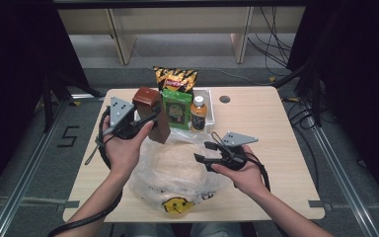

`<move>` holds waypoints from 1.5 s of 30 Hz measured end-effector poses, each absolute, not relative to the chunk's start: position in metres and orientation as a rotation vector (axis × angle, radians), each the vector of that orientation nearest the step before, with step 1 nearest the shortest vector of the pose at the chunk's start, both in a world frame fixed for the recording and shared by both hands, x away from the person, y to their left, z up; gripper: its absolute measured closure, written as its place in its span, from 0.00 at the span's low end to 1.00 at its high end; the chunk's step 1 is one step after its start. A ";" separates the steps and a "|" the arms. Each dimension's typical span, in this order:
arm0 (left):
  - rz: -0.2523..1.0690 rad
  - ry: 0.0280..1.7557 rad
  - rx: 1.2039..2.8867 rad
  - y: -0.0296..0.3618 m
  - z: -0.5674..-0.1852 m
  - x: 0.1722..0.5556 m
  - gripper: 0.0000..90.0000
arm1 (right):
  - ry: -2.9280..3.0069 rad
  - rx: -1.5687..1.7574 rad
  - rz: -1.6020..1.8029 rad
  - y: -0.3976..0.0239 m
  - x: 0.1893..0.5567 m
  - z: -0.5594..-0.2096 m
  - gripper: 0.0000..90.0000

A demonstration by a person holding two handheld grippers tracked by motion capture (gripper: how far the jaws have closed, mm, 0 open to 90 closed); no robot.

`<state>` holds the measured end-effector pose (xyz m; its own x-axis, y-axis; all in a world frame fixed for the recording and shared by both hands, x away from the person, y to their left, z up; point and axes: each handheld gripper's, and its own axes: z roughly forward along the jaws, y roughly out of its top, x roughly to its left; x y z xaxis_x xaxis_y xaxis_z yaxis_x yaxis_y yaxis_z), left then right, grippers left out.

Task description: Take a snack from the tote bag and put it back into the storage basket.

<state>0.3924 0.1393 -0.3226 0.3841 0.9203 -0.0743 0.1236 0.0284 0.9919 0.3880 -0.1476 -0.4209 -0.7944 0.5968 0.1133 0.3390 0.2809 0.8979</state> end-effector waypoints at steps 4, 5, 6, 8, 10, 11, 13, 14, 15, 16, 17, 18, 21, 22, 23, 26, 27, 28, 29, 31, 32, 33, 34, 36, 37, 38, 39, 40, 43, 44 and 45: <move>0.825 1.020 1.410 0.139 -0.320 0.399 0.41 | 2.308 0.879 1.538 -0.146 0.387 -0.422 0.45; 0.826 1.025 1.410 0.139 -0.320 0.400 0.41 | 2.308 0.879 1.539 -0.146 0.387 -0.422 0.45; 0.826 1.025 1.410 0.139 -0.320 0.400 0.41 | 2.309 0.876 1.538 -0.146 0.387 -0.422 0.45; 0.831 1.033 1.407 0.140 -0.321 0.404 0.41 | 2.310 0.875 1.538 -0.146 0.386 -0.421 0.45; 0.834 1.039 1.408 0.141 -0.322 0.408 0.41 | 2.313 0.874 1.524 -0.147 0.386 -0.421 0.45; 0.838 1.046 1.406 0.142 -0.323 0.412 0.41 | 2.294 0.894 1.554 -0.145 0.386 -0.421 0.45; 0.844 1.051 1.404 0.143 -0.324 0.416 0.41 | 2.285 0.869 1.537 -0.145 0.387 -0.422 0.45; 0.844 1.051 1.404 0.143 -0.324 0.416 0.41 | 2.285 0.869 1.537 -0.145 0.387 -0.422 0.45; 0.851 1.054 1.400 0.144 -0.325 0.420 0.41 | 2.320 0.861 1.517 -0.146 0.386 -0.422 0.45; 0.851 1.054 1.400 0.144 -0.325 0.420 0.41 | 2.320 0.861 1.517 -0.146 0.386 -0.422 0.45; 0.860 1.053 1.400 0.145 -0.325 0.424 0.41 | 2.312 0.888 1.537 -0.144 0.385 -0.422 0.45; 0.866 1.056 1.399 0.145 -0.325 0.425 0.41 | 2.301 0.883 1.545 -0.143 0.385 -0.423 0.45; 0.867 1.065 1.388 0.146 -0.325 0.431 0.41 | 2.331 0.850 1.525 -0.144 0.385 -0.424 0.45; 0.867 1.065 1.388 0.146 -0.325 0.431 0.41 | 2.321 0.828 1.513 -0.145 0.386 -0.423 0.45; 0.873 1.068 1.389 0.146 -0.325 0.434 0.41 | 2.328 0.837 1.522 -0.144 0.386 -0.424 0.45; 0.879 1.069 1.390 0.145 -0.326 0.438 0.41 | 2.322 0.823 1.511 -0.145 0.386 -0.424 0.45; 0.881 1.072 1.388 0.145 -0.326 0.442 0.41 | 2.323 0.826 1.512 -0.145 0.386 -0.424 0.45; 0.884 1.070 1.389 0.145 -0.326 0.444 0.41 | 2.330 0.833 1.520 -0.144 0.386 -0.424 0.45; 0.888 1.072 1.388 0.145 -0.326 0.445 0.41 | 2.329 0.834 1.519 -0.144 0.386 -0.424 0.45; 0.895 1.069 1.386 0.144 -0.325 0.449 0.41 | 2.330 0.833 1.519 -0.144 0.386 -0.424 0.45; 0.896 1.070 1.384 0.144 -0.325 0.451 0.41 | 2.336 0.836 1.525 -0.144 0.386 -0.424 0.45; 0.898 1.071 1.385 0.144 -0.325 0.452 0.41 | 2.337 0.837 1.526 -0.144 0.386 -0.424 0.45; 0.898 1.071 1.385 0.144 -0.325 0.452 0.41 | 2.337 0.837 1.526 -0.144 0.386 -0.424 0.45; 0.902 1.072 1.381 0.145 -0.324 0.456 0.41 | 2.335 0.800 1.540 -0.144 0.388 -0.426 0.45; 0.904 1.073 1.380 0.145 -0.324 0.459 0.41 | 2.330 0.838 1.535 -0.144 0.386 -0.426 0.45; 0.904 1.073 1.380 0.145 -0.324 0.459 0.41 | 2.329 0.839 1.536 -0.144 0.386 -0.426 0.45; 0.904 1.072 1.376 0.144 -0.325 0.463 0.41 | 2.330 0.838 1.536 -0.144 0.386 -0.426 0.45; 0.905 1.074 1.379 0.144 -0.326 0.465 0.41 | 2.335 0.858 1.539 -0.143 0.385 -0.426 0.45; 0.906 1.077 1.382 0.144 -0.328 0.468 0.41 | 2.332 0.840 1.536 -0.144 0.386 -0.426 0.45; 0.911 1.076 1.386 0.144 -0.329 0.470 0.41 | 2.333 0.842 1.538 -0.144 0.386 -0.426 0.45; 0.910 1.080 1.390 0.144 -0.332 0.473 0.41 | 2.334 0.840 1.537 -0.144 0.386 -0.426 0.45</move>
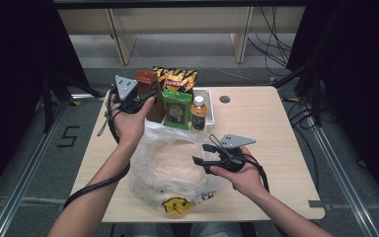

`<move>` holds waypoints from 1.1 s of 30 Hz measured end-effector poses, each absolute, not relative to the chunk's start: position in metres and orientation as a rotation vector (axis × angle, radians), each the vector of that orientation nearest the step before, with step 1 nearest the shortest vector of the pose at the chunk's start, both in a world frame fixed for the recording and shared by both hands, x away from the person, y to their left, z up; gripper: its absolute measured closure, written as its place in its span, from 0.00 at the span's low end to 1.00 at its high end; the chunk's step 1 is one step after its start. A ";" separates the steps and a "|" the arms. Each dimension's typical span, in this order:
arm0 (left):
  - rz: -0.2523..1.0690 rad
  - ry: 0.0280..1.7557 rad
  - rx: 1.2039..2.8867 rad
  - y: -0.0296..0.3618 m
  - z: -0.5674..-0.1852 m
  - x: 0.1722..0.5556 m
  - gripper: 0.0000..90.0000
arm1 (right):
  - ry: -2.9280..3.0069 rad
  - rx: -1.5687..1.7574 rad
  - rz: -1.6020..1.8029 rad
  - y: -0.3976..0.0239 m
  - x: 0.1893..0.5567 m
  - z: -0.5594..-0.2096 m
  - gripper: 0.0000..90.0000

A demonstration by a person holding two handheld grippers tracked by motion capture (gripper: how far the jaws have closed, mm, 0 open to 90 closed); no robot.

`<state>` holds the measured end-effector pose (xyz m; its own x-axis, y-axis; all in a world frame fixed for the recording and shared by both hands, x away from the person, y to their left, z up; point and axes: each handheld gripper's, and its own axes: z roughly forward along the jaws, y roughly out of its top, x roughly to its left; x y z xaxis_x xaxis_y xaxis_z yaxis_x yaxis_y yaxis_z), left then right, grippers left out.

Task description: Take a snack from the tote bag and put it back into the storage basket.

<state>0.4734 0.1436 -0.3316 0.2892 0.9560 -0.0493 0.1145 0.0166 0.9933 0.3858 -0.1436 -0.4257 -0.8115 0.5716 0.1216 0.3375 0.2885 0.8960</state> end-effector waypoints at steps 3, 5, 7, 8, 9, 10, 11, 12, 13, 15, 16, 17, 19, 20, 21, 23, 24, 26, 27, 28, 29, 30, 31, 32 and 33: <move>0.908 1.088 1.392 0.143 -0.336 0.479 0.41 | 2.324 0.841 1.535 -0.143 0.386 -0.425 0.45; 0.905 1.090 1.394 0.143 -0.337 0.480 0.41 | 2.315 0.846 1.540 -0.143 0.386 -0.425 0.45; 0.907 1.093 1.400 0.143 -0.341 0.485 0.41 | 2.331 0.852 1.537 -0.143 0.385 -0.424 0.45; 0.907 1.093 1.400 0.143 -0.341 0.485 0.41 | 2.329 0.845 1.536 -0.143 0.385 -0.424 0.45; 0.912 1.094 1.403 0.143 -0.343 0.487 0.41 | 2.329 0.845 1.536 -0.143 0.385 -0.424 0.45; 0.912 1.094 1.403 0.143 -0.343 0.487 0.41 | 2.329 0.845 1.536 -0.143 0.385 -0.424 0.45; 0.917 1.096 1.407 0.144 -0.344 0.488 0.41 | 2.332 0.861 1.537 -0.143 0.385 -0.424 0.45; 0.921 1.096 1.410 0.143 -0.346 0.490 0.41 | 2.335 0.831 1.542 -0.144 0.386 -0.426 0.45; 0.919 1.098 1.415 0.144 -0.347 0.491 0.41 | 2.336 0.833 1.538 -0.144 0.386 -0.425 0.45; 0.915 1.101 1.414 0.143 -0.348 0.492 0.41 | 2.328 0.862 1.546 -0.143 0.385 -0.425 0.45; 0.915 1.102 1.412 0.143 -0.350 0.493 0.41 | 2.320 0.856 1.562 -0.142 0.385 -0.426 0.45; 0.914 1.102 1.416 0.143 -0.351 0.494 0.41 | 2.320 0.856 1.562 -0.142 0.385 -0.426 0.45; 0.913 1.105 1.420 0.142 -0.353 0.496 0.41 | 2.332 0.868 1.546 -0.143 0.384 -0.424 0.45; 0.915 1.107 1.421 0.142 -0.354 0.497 0.41 | 2.329 0.856 1.553 -0.143 0.385 -0.425 0.45; 0.915 1.107 1.421 0.142 -0.354 0.497 0.41 | 2.335 0.832 1.543 -0.144 0.386 -0.425 0.45; 0.916 1.110 1.424 0.143 -0.355 0.498 0.41 | 2.335 0.833 1.544 -0.144 0.386 -0.426 0.45; 0.915 1.112 1.422 0.142 -0.356 0.499 0.41 | 2.336 0.832 1.543 -0.144 0.386 -0.426 0.45; 0.915 1.113 1.429 0.143 -0.357 0.501 0.41 | 2.342 0.849 1.547 -0.143 0.385 -0.426 0.45; 0.917 1.118 1.427 0.142 -0.359 0.502 0.41 | 2.347 0.828 1.548 -0.143 0.386 -0.426 0.45; 0.917 1.118 1.427 0.142 -0.359 0.502 0.41 | 2.347 0.828 1.548 -0.143 0.386 -0.426 0.45; 0.917 1.120 1.430 0.142 -0.361 0.503 0.41 | 2.334 0.833 1.547 -0.144 0.386 -0.426 0.45; 0.919 1.123 1.434 0.143 -0.362 0.504 0.41 | 2.337 0.831 1.544 -0.144 0.386 -0.426 0.45; 0.919 1.123 1.434 0.143 -0.362 0.504 0.41 | 2.337 0.831 1.544 -0.144 0.386 -0.426 0.45; 0.918 1.127 1.433 0.143 -0.364 0.505 0.41 | 2.344 0.838 1.530 -0.144 0.385 -0.425 0.45; 0.918 1.127 1.433 0.143 -0.364 0.505 0.41 | 2.344 0.838 1.530 -0.144 0.385 -0.425 0.45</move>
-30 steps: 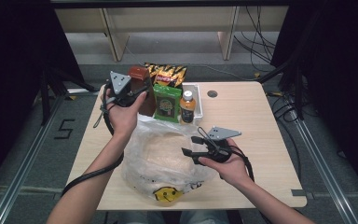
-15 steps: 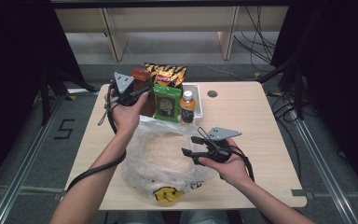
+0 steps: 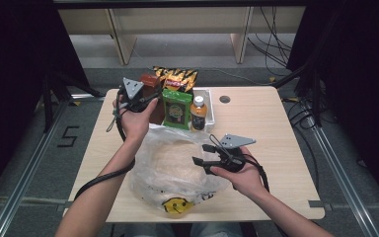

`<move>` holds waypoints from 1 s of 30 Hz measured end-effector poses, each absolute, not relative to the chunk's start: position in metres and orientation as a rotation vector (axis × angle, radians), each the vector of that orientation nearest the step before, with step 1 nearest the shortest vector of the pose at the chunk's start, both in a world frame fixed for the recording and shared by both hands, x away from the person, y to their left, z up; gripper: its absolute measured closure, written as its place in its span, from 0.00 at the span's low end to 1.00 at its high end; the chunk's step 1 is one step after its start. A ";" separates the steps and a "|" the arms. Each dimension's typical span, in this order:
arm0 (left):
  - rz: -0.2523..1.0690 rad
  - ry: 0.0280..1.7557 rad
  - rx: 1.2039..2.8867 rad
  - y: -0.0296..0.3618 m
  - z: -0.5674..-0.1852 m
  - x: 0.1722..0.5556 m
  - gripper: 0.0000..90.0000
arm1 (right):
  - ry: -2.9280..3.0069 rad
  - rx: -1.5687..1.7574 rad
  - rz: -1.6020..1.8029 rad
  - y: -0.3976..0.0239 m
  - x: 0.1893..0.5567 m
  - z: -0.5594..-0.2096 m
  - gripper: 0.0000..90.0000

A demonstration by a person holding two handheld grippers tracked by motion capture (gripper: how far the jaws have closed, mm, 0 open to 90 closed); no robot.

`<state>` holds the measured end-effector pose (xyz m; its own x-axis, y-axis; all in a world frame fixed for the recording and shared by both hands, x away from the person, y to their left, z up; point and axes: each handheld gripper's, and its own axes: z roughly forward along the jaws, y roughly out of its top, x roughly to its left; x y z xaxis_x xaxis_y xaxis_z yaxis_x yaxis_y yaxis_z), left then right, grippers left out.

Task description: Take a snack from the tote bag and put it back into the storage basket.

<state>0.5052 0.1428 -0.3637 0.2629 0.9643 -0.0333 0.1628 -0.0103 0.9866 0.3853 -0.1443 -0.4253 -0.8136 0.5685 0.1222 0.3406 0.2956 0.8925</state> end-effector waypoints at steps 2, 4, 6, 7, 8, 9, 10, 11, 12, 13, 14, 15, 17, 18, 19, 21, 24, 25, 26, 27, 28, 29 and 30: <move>0.917 1.134 1.434 0.143 -0.366 0.507 0.41 | 2.331 0.837 1.534 -0.144 0.386 -0.426 0.45; 0.919 1.137 1.443 0.144 -0.368 0.509 0.41 | 2.322 0.863 1.540 -0.143 0.385 -0.426 0.45; 0.919 1.139 1.447 0.143 -0.370 0.510 0.41 | 2.328 0.854 1.554 -0.143 0.385 -0.426 0.45; 0.921 1.141 1.445 0.143 -0.371 0.511 0.41 | 2.332 0.871 1.544 -0.142 0.384 -0.426 0.45; 0.921 1.141 1.445 0.142 -0.372 0.511 0.41 | 2.325 0.867 1.552 -0.142 0.384 -0.426 0.45; 0.921 1.141 1.445 0.142 -0.372 0.512 0.41 | 2.341 0.851 1.541 -0.142 0.385 -0.426 0.45; 0.919 1.143 1.447 0.142 -0.373 0.512 0.41 | 2.340 0.864 1.544 -0.142 0.384 -0.426 0.45; 0.919 1.143 1.447 0.142 -0.373 0.512 0.41 | 2.340 0.864 1.544 -0.142 0.384 -0.426 0.45; 0.919 1.147 1.446 0.142 -0.374 0.512 0.41 | 2.356 0.850 1.530 -0.143 0.384 -0.426 0.45; 0.921 1.148 1.448 0.141 -0.376 0.513 0.41 | 2.352 0.853 1.533 -0.143 0.384 -0.426 0.45; 0.921 1.148 1.448 0.141 -0.376 0.513 0.41 | 2.352 0.853 1.533 -0.143 0.384 -0.426 0.45; 0.921 1.151 1.448 0.141 -0.377 0.513 0.41 | 2.345 0.845 1.550 -0.142 0.385 -0.427 0.45; 0.927 1.157 1.447 0.142 -0.378 0.514 0.41 | 2.338 0.850 1.555 -0.142 0.385 -0.427 0.45; 0.928 1.159 1.448 0.142 -0.379 0.514 0.41 | 2.342 0.855 1.549 -0.142 0.384 -0.427 0.45; 0.927 1.163 1.448 0.142 -0.381 0.515 0.41 | 2.351 0.845 1.529 -0.143 0.385 -0.426 0.45; 0.930 1.164 1.451 0.143 -0.382 0.515 0.41 | 2.353 0.854 1.531 -0.143 0.384 -0.426 0.44; 0.930 1.176 1.454 0.144 -0.386 0.517 0.41 | 2.350 0.816 1.526 -0.143 0.386 -0.427 0.44; 0.930 1.176 1.454 0.144 -0.386 0.517 0.41 | 2.350 0.816 1.526 -0.143 0.386 -0.427 0.44; 0.932 1.180 1.458 0.144 -0.388 0.518 0.41 | 2.355 0.826 1.521 -0.143 0.385 -0.427 0.44; 0.932 1.180 1.458 0.144 -0.388 0.518 0.41 | 2.355 0.826 1.521 -0.143 0.385 -0.427 0.44; 0.932 1.183 1.459 0.145 -0.388 0.518 0.41 | 2.352 0.844 1.532 -0.142 0.384 -0.427 0.44; 0.933 1.184 1.462 0.145 -0.389 0.518 0.41 | 2.343 0.847 1.539 -0.141 0.384 -0.428 0.44; 0.933 1.186 1.460 0.145 -0.390 0.518 0.41 | 2.343 0.847 1.539 -0.141 0.384 -0.428 0.44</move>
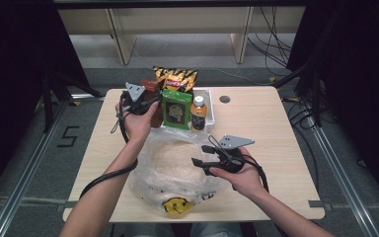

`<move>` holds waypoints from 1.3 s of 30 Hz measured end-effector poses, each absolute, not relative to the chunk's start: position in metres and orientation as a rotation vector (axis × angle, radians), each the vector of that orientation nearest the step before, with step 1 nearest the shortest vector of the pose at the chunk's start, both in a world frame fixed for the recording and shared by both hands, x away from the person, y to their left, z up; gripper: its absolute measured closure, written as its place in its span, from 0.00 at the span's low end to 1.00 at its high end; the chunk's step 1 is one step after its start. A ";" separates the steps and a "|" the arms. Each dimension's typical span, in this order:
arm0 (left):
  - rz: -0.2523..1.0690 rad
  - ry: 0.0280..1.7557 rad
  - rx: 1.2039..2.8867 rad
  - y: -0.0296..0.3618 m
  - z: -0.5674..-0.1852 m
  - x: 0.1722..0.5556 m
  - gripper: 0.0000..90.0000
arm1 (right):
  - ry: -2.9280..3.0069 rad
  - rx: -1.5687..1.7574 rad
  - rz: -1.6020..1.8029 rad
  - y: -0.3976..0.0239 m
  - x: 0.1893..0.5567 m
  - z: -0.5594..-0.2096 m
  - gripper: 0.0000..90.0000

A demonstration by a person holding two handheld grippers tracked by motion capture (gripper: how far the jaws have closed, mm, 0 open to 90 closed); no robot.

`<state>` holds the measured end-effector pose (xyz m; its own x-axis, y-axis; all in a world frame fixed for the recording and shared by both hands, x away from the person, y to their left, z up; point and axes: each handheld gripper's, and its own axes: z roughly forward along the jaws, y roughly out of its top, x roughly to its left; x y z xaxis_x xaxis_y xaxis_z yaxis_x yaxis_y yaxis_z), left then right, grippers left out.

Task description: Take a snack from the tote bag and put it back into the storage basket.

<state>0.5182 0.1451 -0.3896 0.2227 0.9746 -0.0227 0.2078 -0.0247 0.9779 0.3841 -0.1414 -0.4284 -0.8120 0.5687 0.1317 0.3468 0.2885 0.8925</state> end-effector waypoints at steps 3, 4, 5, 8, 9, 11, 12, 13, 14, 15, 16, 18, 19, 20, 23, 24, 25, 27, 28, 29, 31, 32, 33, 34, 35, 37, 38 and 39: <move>0.937 1.197 1.464 0.146 -0.393 0.519 0.41 | 2.358 0.847 1.547 -0.141 0.384 -0.429 0.44; 0.938 1.199 1.465 0.146 -0.394 0.519 0.41 | 2.357 0.841 1.547 -0.141 0.384 -0.429 0.44; 0.937 1.202 1.464 0.146 -0.395 0.519 0.41 | 2.356 0.843 1.549 -0.141 0.384 -0.428 0.44; 0.937 1.210 1.468 0.147 -0.396 0.520 0.41 | 2.363 0.850 1.527 -0.142 0.383 -0.427 0.44; 0.938 1.216 1.470 0.147 -0.399 0.521 0.41 | 2.360 0.845 1.527 -0.142 0.384 -0.427 0.44; 0.937 1.224 1.470 0.148 -0.401 0.521 0.41 | 2.363 0.829 1.522 -0.143 0.385 -0.427 0.44; 0.937 1.224 1.470 0.148 -0.401 0.521 0.41 | 2.363 0.829 1.522 -0.143 0.385 -0.427 0.44; 0.936 1.227 1.478 0.148 -0.403 0.522 0.41 | 2.367 0.846 1.526 -0.143 0.384 -0.427 0.44; 0.937 1.228 1.479 0.148 -0.404 0.522 0.41 | 2.367 0.843 1.525 -0.143 0.384 -0.427 0.44; 0.938 1.229 1.482 0.148 -0.404 0.522 0.41 | 2.368 0.842 1.525 -0.143 0.384 -0.427 0.44; 0.940 1.230 1.483 0.148 -0.405 0.523 0.41 | 2.370 0.839 1.532 -0.143 0.384 -0.427 0.44; 0.940 1.233 1.483 0.148 -0.406 0.523 0.41 | 2.370 0.835 1.532 -0.143 0.384 -0.427 0.44; 0.940 1.235 1.484 0.149 -0.407 0.524 0.41 | 2.368 0.832 1.544 -0.142 0.385 -0.427 0.44; 0.940 1.239 1.483 0.149 -0.407 0.524 0.41 | 2.373 0.852 1.546 -0.141 0.383 -0.427 0.44; 0.941 1.238 1.489 0.149 -0.408 0.524 0.41 | 2.364 0.870 1.558 -0.140 0.383 -0.427 0.44; 0.940 1.241 1.489 0.149 -0.409 0.525 0.41 | 2.364 0.870 1.558 -0.140 0.383 -0.427 0.44; 0.941 1.243 1.491 0.149 -0.409 0.525 0.41 | 2.364 0.870 1.559 -0.140 0.382 -0.427 0.44; 0.937 1.249 1.491 0.149 -0.411 0.525 0.41 | 2.374 0.853 1.550 -0.141 0.383 -0.427 0.44; 0.936 1.249 1.493 0.150 -0.411 0.525 0.41 | 2.375 0.852 1.548 -0.141 0.383 -0.427 0.44; 0.936 1.249 1.493 0.150 -0.411 0.525 0.41 | 2.375 0.851 1.549 -0.141 0.383 -0.427 0.44; 0.936 1.251 1.495 0.150 -0.412 0.526 0.41 | 2.363 0.871 1.558 -0.140 0.383 -0.427 0.44; 0.936 1.255 1.494 0.150 -0.413 0.526 0.41 | 2.364 0.869 1.558 -0.140 0.383 -0.427 0.44; 0.934 1.257 1.495 0.150 -0.414 0.526 0.41 | 2.364 0.869 1.559 -0.140 0.383 -0.427 0.44; 0.934 1.257 1.495 0.150 -0.414 0.526 0.41 | 2.362 0.868 1.567 -0.140 0.383 -0.427 0.44; 0.933 1.257 1.494 0.150 -0.414 0.526 0.41 | 2.362 0.868 1.567 -0.140 0.383 -0.427 0.44; 0.930 1.261 1.496 0.151 -0.415 0.527 0.41 | 2.375 0.839 1.551 -0.141 0.384 -0.428 0.44; 0.930 1.262 1.496 0.151 -0.415 0.527 0.41 | 2.375 0.838 1.551 -0.141 0.384 -0.428 0.44; 0.931 1.262 1.498 0.151 -0.415 0.528 0.41 | 2.375 0.841 1.553 -0.141 0.384 -0.428 0.44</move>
<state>0.5276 0.1511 -0.4155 0.1825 0.9830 -0.0179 0.2735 -0.0333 0.9613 0.3839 -0.1409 -0.4277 -0.8234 0.5470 0.1511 0.3577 0.2935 0.8865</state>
